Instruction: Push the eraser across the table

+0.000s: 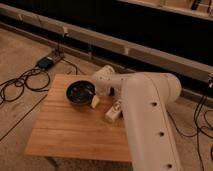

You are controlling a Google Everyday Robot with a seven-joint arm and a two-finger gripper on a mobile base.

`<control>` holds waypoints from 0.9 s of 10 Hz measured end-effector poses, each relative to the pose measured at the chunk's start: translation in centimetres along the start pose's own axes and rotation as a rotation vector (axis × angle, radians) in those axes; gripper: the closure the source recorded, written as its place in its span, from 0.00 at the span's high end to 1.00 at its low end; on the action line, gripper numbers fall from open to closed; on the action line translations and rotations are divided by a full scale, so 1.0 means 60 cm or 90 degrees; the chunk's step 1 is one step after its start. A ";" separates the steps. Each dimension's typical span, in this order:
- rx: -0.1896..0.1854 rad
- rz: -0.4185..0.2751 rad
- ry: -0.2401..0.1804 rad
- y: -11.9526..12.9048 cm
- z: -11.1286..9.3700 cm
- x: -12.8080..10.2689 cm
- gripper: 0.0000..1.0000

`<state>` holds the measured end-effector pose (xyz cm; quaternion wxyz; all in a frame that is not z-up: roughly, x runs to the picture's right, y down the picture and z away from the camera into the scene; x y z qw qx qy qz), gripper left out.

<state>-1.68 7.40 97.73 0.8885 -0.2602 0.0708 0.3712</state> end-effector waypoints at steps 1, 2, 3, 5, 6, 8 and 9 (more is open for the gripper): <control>0.001 0.004 -0.004 -0.002 -0.002 -0.003 0.75; 0.003 0.008 -0.011 -0.004 -0.008 -0.008 0.75; 0.005 0.010 -0.018 -0.006 -0.015 -0.014 0.75; 0.005 0.011 -0.018 -0.005 -0.014 -0.014 0.75; 0.005 0.011 -0.017 -0.006 -0.014 -0.014 0.75; 0.005 0.010 -0.017 -0.006 -0.014 -0.013 0.75; 0.006 0.011 -0.016 -0.007 -0.013 -0.012 0.75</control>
